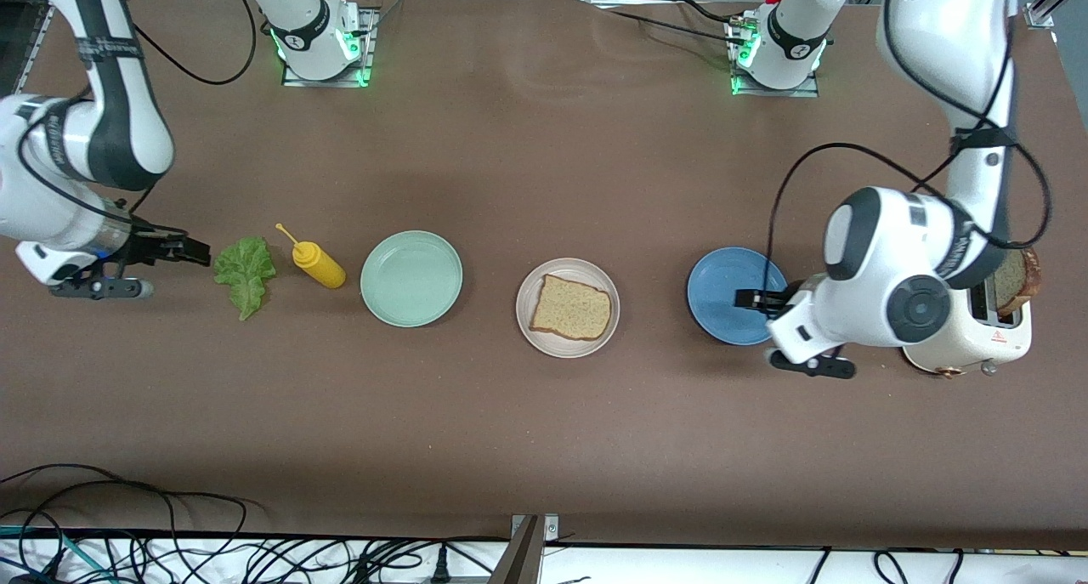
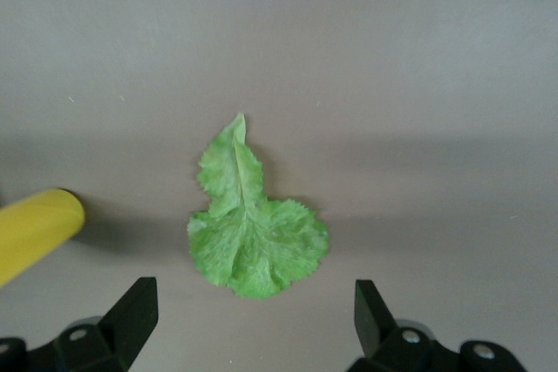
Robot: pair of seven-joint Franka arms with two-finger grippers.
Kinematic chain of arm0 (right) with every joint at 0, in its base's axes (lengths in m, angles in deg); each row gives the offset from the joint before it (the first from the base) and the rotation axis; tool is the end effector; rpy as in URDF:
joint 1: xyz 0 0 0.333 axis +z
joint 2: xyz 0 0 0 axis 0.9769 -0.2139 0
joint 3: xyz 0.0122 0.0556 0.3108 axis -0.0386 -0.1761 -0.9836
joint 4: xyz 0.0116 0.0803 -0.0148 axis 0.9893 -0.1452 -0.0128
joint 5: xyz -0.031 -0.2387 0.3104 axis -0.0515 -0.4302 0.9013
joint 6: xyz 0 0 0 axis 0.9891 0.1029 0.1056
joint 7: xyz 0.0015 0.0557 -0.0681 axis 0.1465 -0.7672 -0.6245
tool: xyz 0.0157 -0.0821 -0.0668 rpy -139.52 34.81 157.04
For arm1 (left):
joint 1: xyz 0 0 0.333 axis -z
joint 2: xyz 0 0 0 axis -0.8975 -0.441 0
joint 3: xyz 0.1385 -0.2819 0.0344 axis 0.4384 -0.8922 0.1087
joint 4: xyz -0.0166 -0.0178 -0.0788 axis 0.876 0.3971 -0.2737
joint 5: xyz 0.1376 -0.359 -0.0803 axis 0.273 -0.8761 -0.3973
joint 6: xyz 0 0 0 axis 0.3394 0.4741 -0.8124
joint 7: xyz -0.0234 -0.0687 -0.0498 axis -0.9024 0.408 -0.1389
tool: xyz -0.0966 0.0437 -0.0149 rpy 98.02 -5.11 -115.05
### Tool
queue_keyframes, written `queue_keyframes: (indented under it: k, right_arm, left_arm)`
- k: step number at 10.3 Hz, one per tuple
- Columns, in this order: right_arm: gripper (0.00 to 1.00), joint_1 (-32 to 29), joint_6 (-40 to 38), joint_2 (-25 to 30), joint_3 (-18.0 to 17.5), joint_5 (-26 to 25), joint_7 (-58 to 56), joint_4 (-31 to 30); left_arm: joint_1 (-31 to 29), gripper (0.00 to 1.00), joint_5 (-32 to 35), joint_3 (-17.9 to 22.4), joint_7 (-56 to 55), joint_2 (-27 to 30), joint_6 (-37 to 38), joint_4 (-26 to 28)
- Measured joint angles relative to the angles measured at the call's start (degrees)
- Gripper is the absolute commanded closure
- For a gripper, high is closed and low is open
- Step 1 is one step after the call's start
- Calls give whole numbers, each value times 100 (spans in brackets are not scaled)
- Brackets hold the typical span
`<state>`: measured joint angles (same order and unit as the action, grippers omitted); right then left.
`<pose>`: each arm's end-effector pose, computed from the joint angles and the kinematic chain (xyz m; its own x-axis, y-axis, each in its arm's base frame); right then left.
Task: Make sandwich on beige plate with both arms
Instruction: 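Grasp the lettuce leaf with the right gripper while the left gripper returns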
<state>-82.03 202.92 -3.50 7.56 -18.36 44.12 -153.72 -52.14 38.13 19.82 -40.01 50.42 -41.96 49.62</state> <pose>0.5711 -0.0798 0.3132 0.9961 0.0071 -0.0883 0.0105 -0.9992 0.0381 0.6751 -0.1124 0.3464 0.9585 -0.1158 -0.2607 -0.1003 -0.9924 0.0719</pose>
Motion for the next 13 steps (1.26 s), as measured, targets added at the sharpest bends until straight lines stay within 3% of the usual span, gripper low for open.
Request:
queue_keyframes:
  k: [5,6,7,8,9,11,13]
  right_arm:
    - [0,1,1374,-746,-8,0,2,-510]
    - [5,1,1784,-878,-9,1,3,-681]
    - [25,1,2015,-961,-10,0,3,-813]
    - [57,2,2100,-1007,-12,1,3,-872]
    - [79,2,2109,-1028,-15,1,3,-882]
    - [99,2,2109,-1033,-22,1,3,-883]
    - [100,3,2106,-1006,-27,1,3,-881]
  left_arm:
    - [-340,0,378,13,142,337,65,-1]
    - [-411,0,384,26,145,420,79,-4]
    - [-503,0,387,58,146,538,111,-9]
    - [-637,0,388,75,149,698,180,-12]
    - [-759,0,388,78,170,855,282,-13]
    - [-874,0,388,80,248,1112,458,-12]
    - [-952,0,388,84,253,1340,597,-15]
